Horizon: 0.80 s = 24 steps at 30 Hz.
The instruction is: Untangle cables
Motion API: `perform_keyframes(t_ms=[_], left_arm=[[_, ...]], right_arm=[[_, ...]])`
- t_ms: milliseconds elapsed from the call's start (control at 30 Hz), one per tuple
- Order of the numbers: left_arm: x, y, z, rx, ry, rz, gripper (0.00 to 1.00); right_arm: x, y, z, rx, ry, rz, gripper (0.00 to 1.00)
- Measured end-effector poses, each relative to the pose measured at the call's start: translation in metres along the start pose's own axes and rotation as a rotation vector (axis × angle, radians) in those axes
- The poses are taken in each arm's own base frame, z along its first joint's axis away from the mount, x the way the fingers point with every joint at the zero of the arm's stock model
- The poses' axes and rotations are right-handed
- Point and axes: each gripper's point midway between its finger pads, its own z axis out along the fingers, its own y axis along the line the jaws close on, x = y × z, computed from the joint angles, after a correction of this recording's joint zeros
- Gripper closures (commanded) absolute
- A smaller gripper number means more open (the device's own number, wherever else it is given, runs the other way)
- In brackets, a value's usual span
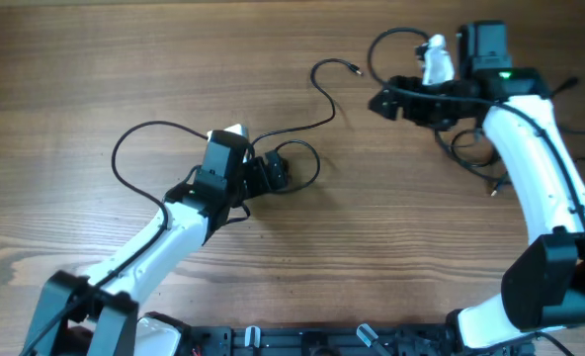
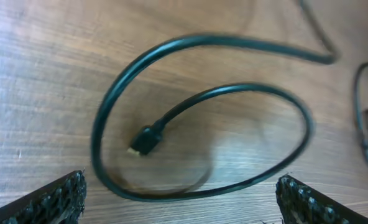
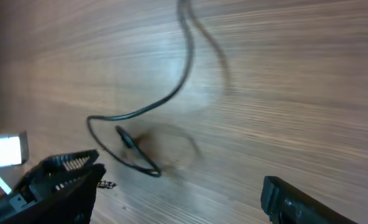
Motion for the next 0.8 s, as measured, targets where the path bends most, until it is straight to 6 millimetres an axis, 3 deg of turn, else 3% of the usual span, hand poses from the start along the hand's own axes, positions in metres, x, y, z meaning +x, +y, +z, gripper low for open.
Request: perform_keyframes(t_ms=[167,300,467,633,700,733,767,800], left_arm=[[-0.04,-0.025,-0.049,0.104,-0.172,0.02,0.0],[-0.067,-0.016,-0.084,0.111,-0.281,-0.02,0.0],[-0.062,0.017,-0.088,0.018,-0.249,-0.088,0.0],[-0.046,0.028,-0.085,-0.028,-0.184,-0.106,0.0],[-0.042,0.031,-0.084,-0.039,-0.168,-0.111,0.0],[-0.04,0.031,-0.084,-0.043,-0.162,-0.112,0.0],[-0.039,0.032,-0.084,-0.046,-0.159,-0.113,0.0],[-0.039,0.032,-0.084,-0.046,-0.159,-0.113,0.0]], right_arm=[[0.011,0.043,0.021,-0.028,0.023,-0.103,0.12],[0.025,0.064,0.039,-0.008,0.055,-0.152,0.05],[0.051,0.071,0.084,0.026,0.157,-0.189,0.02],[0.072,0.06,0.134,0.057,0.244,-0.2,0.04],[0.075,0.052,0.153,0.065,0.262,-0.196,0.24],[0.079,0.045,0.162,0.078,0.277,-0.184,0.55],[0.081,0.042,0.167,0.085,0.285,-0.18,0.96],[0.088,0.028,0.181,0.113,0.313,-0.168,0.96]])
